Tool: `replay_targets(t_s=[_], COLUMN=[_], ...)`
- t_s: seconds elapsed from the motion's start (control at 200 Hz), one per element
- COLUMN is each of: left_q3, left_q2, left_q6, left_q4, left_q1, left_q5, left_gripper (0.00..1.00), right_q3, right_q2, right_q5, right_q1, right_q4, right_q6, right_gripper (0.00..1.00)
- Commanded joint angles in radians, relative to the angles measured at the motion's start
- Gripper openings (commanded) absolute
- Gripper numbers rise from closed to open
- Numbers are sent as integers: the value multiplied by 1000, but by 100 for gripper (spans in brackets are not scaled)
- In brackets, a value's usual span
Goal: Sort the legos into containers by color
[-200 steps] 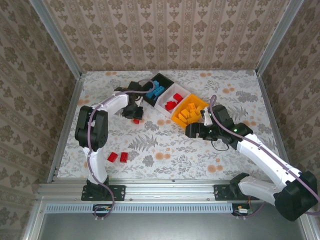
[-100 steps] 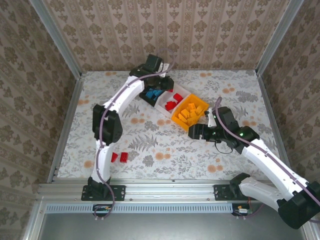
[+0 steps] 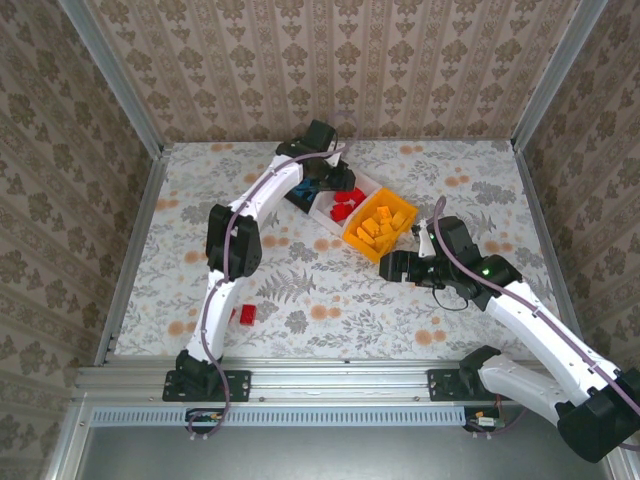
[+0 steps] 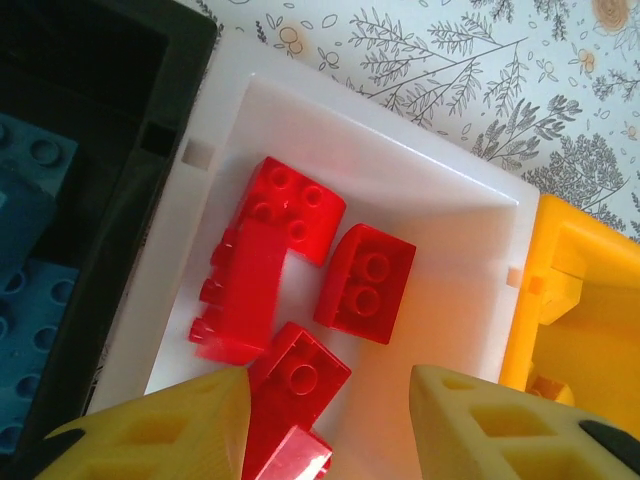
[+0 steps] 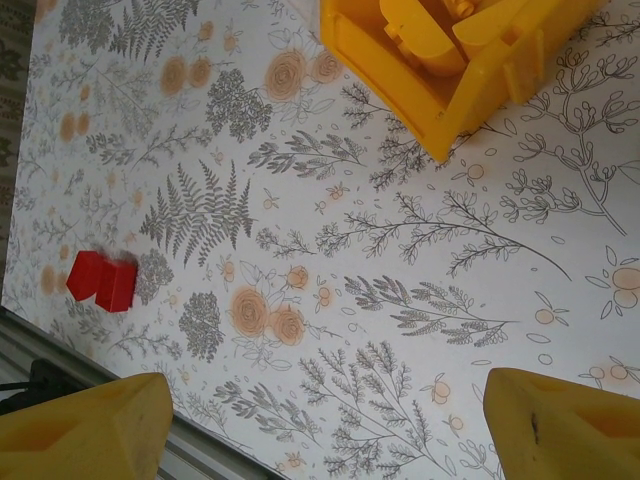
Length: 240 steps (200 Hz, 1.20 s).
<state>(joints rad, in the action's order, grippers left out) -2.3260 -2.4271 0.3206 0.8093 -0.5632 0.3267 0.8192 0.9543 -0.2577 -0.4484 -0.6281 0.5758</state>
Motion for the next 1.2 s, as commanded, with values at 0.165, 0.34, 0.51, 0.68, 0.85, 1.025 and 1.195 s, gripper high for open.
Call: replay_targets(t_s=[0.165, 0.34, 0.51, 0.68, 0.85, 1.025, 1.195], left_q3=[-16, 12, 85, 276, 606, 944, 1134], left_q2=[50, 86, 189, 386, 660, 963, 1224], left_q6=[-22, -14, -19, -42, -34, 9, 38], left_q4=[26, 5, -18, -52, -93, -101, -36], left_q1=[-1, -2, -1, 8, 56, 150, 234], left_q5=[-19, -8, -12, -36, -45, -48, -75], left_gripper=[49, 49, 50, 50, 51, 52, 54], right_q3=[-8, -12, -14, 5, 44, 123, 261], right_q2=[-8, -8, 6, 53, 161, 315, 525], right_q5=[15, 14, -3, -42, -118, -151, -148], right_q1=[5, 5, 5, 5, 1, -67, -203], right_q4=[-17, -15, 5, 43, 114, 174, 183], right_q6=[-6, -5, -2, -4, -7, -14, -38], right_gripper=[83, 83, 84, 83, 84, 83, 84])
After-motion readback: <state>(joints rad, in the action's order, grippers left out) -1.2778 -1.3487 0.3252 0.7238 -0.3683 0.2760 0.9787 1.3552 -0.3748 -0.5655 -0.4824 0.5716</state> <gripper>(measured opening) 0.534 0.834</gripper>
